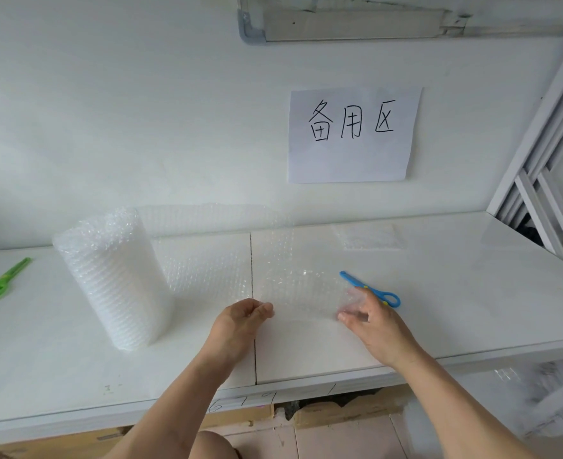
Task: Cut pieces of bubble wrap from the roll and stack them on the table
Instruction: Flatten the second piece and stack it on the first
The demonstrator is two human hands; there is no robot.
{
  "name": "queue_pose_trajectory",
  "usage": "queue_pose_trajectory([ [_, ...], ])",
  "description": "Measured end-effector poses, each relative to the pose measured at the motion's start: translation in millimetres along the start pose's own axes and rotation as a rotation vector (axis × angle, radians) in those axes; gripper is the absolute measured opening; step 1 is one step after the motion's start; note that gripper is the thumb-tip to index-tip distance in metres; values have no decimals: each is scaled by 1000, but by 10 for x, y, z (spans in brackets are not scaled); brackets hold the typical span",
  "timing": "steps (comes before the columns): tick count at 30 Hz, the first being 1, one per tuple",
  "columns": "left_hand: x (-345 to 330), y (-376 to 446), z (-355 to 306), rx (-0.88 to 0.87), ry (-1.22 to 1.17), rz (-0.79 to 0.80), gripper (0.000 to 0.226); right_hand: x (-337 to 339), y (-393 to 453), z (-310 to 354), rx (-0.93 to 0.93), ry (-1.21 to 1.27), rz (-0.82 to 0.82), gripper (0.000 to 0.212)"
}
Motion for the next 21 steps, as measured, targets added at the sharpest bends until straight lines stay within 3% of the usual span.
queue_pose_trajectory([
  [4, -58, -58, -3, -5, 32, -37, 26, -14, 75, -23, -28, -24, -100, 18],
  [8, -113, -82, 4, -58, 241, -99, 34, -53, 116, 16, -71, -83, -234, 10],
  [12, -152, -44, 18, -124, 483, -189, 40, -127, 120, 40, -67, -228, -370, 21],
  [21, -187, 16, -1, -173, 843, -237, 45, -133, 47, 143, -27, -417, -446, 27],
])
Point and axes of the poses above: each hand's wrist, its own y-axis towards the middle knuckle, its own x-axis out of the back of the hand, z = x × y, the point moved 5 cm from there along y, towards the middle knuckle, and after that the axes turned 9 degrees about -y, right-handed, at the moved point
